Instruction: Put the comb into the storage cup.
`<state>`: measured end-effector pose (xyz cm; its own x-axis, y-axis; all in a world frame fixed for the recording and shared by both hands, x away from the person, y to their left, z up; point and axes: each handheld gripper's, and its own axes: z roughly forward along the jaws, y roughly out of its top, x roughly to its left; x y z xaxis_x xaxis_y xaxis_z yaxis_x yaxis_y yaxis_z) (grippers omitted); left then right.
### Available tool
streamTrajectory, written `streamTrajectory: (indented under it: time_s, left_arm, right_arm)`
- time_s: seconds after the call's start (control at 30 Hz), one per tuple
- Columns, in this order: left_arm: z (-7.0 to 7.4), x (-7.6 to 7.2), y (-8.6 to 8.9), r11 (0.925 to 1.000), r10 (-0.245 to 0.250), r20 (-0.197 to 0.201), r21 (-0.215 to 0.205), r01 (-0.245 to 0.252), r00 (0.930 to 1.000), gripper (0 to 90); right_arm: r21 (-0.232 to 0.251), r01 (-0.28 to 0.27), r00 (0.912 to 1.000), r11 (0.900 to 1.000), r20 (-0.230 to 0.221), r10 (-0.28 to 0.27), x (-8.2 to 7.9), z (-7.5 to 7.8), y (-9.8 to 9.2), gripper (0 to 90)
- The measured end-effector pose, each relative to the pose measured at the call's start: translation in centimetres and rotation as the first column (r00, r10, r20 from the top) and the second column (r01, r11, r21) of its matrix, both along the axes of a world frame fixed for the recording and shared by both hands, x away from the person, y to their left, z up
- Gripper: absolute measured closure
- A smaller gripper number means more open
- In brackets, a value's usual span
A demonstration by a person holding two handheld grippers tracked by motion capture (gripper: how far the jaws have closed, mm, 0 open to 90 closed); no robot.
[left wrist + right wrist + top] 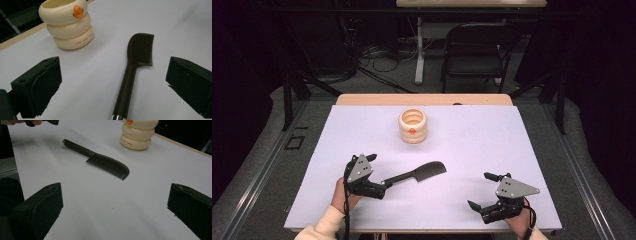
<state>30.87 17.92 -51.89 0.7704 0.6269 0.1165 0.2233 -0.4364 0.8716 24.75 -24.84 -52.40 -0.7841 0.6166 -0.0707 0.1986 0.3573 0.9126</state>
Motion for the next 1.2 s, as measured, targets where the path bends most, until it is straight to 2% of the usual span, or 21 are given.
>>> streamTrajectory:
  time_s: [0.17,0.2,0.23,0.3,0.43,0.57,0.63,0.73,0.77,0.8,0.83,0.87,0.9,0.93,1.1,1.13,1.2]
  left_arm:
    - [0.1,0.6,-0.9,0.9972,-0.009,-0.047,0.074,0.012,0.9988,3.0]
    - [0.1,0.6,-0.9,0.9972,-0.009,-0.047,0.074,0.012,0.9988,3.8]
    - [0.0,0.9,-1.2,0.9951,-0.01,-0.076,0.098,0.018,0.9971,4.3]
    - [0.0,1.1,-1.3,0.9941,-0.014,-0.083,0.106,0.023,0.9965,4.3]
    - [0.0,1.7,-2.1,0.9874,-0.02,-0.129,0.153,0.04,0.9914,3.0]
    - [0.1,1.9,-2.4,0.9838,-0.021,-0.137,0.174,0.045,0.9903,0.1]
    - [0.1,2.1,-2.7,0.9814,-0.024,-0.153,0.185,0.052,0.9879,0.0]
    - [0.2,2.4,-3.0,0.975,-0.026,-0.167,0.213,0.062,0.9856,0.0]
    - [0.3,2.6,-3.3,0.9684,-0.03,-0.176,0.239,0.072,0.984,0.0]
    - [0.3,2.6,-3.3,0.9684,-0.03,-0.176,0.239,0.072,0.984,0.0]
    - [0.4,2.8,-3.7,0.9632,-0.034,-0.183,0.256,0.081,0.9825,0.0]
    - [0.4,2.8,-3.7,0.9632,-0.034,-0.183,0.256,0.081,0.9825,0.0]
    - [0.7,3.0,-4.0,0.9509,-0.039,-0.192,0.294,0.095,0.9805,0.0]
    - [0.7,3.0,-4.0,0.9509,-0.039,-0.192,0.294,0.095,0.9805,0.0]
    - [0.9,3.8,-5.0,0.9245,-0.034,-0.229,0.363,0.117,0.9729,0.0]
    - [0.9,3.8,-5.0,0.9245,-0.034,-0.229,0.363,0.117,0.9729,0.0]
    - [1.0,4.1,-5.2,0.9194,-0.029,-0.238,0.375,0.119,0.9708,0.0]
  right_arm:
    - [-0.002,0.002,1.0,1.0,-0.001,-0.002,0.0,0.0,0.0,0.0]
    - [-0.002,0.002,1.0,1.0,-0.001,-0.002,0.0,0.0,0.0,0.0]
    - [-0.002,0.001,1.0,1.0,0.002,-0.001,0.0,0.0,-0.1,0.0]
    - [-0.001,0.002,1.0,1.0,0.001,-0.002,0.0,0.0,-0.1,0.0]
    - [0.001,0.002,1.0,1.0,0.0,-0.002,0.0,0.0,-0.1,0.0]
    - [-0.001,0.003,1.0,1.0,0.002,-0.003,0.0,0.0,-0.1,0.0]
    - [-0.001,0.004,1.0,1.0,-0.001,-0.004,0.0,0.0,-0.1,0.0]
    - [-0.005,0.005,1.0,1.0,-0.004,-0.005,0.1,-0.1,-0.1,0.0]
    - [-0.005,0.004,1.0,1.0,-0.004,-0.004,0.1,-0.1,-0.1,0.0]
    - [-0.005,0.004,1.0,1.0,-0.004,-0.004,0.1,-0.1,-0.1,0.0]
    - [-0.005,0.004,1.0,1.0,-0.004,-0.004,0.1,-0.1,-0.1,0.0]
    - [-0.005,0.004,1.0,1.0,-0.004,-0.004,0.1,-0.1,-0.1,0.0]
    - [-0.005,0.004,1.0,1.0,-0.005,-0.004,0.1,-0.1,-0.1,0.0]
    - [-0.005,0.004,1.0,1.0,-0.005,-0.004,0.1,-0.1,-0.1,0.0]
    - [-0.005,0.004,0.9999,1.0,-0.01,-0.004,0.1,-0.1,-0.1,0.0]
    - [-0.005,0.004,0.9999,1.0,-0.01,-0.004,0.1,-0.1,-0.1,0.0]
    - [-0.004,0.002,1.0,1.0,-0.008,-0.002,0.1,-0.1,-0.1,0.0]
